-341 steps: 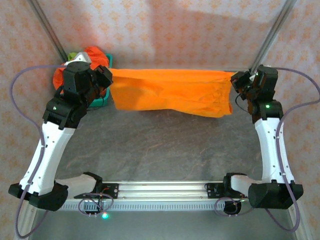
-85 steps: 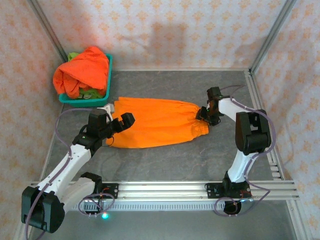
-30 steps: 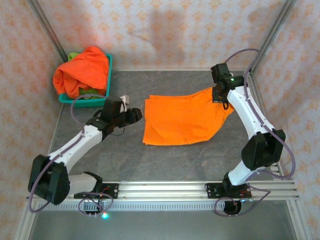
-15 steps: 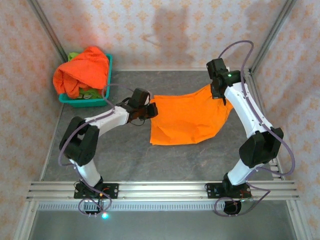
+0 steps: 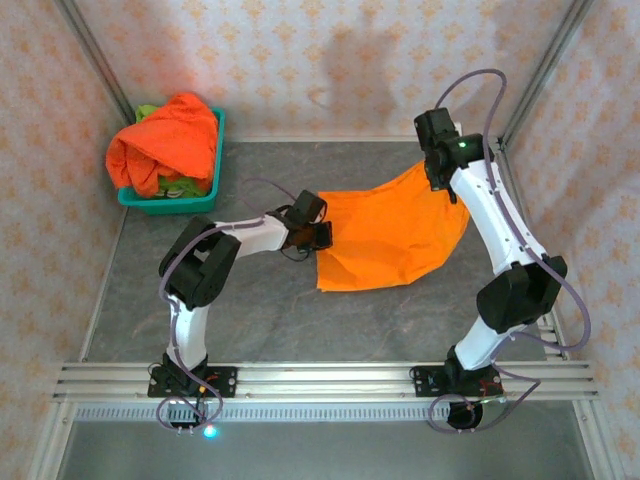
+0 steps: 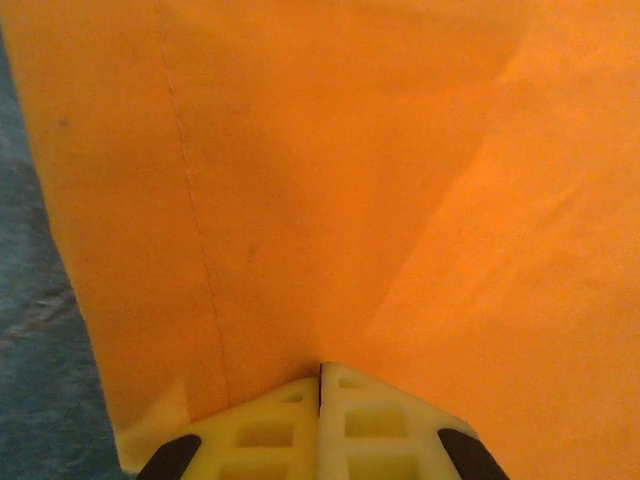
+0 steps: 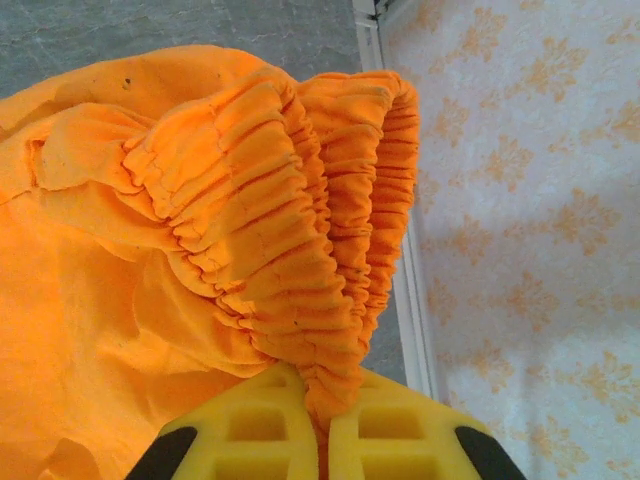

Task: Fold and stack the shorts

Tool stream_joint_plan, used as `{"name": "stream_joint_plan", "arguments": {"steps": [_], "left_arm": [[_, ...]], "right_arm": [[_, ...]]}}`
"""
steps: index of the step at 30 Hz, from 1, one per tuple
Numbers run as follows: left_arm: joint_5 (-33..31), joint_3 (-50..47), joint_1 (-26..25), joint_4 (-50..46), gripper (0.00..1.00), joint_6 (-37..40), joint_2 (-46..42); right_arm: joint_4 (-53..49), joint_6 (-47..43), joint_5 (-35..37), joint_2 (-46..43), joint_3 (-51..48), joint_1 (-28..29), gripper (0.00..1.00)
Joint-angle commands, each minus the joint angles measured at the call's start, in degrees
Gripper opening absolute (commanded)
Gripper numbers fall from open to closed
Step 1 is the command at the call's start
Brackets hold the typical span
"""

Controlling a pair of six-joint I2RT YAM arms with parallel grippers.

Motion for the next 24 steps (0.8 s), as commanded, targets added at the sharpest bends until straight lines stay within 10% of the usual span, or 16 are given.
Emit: {"name": "stream_joint_plan", "arguments": {"steps": [1, 24], "left_arm": [[-1.71, -0.13, -1.68, 0.75, 0.00, -1.47, 1.23], [-6.62, -18.58, 0.65, 6.86, 0.13, -3.93, -22.65]], "right_arm": [[-1.52, -1.87, 5.07, 1.09, 3.04, 1.63, 0.00], [-12.81, 7.18, 14.81, 14.43, 13.87, 20.02, 0.00]]}}
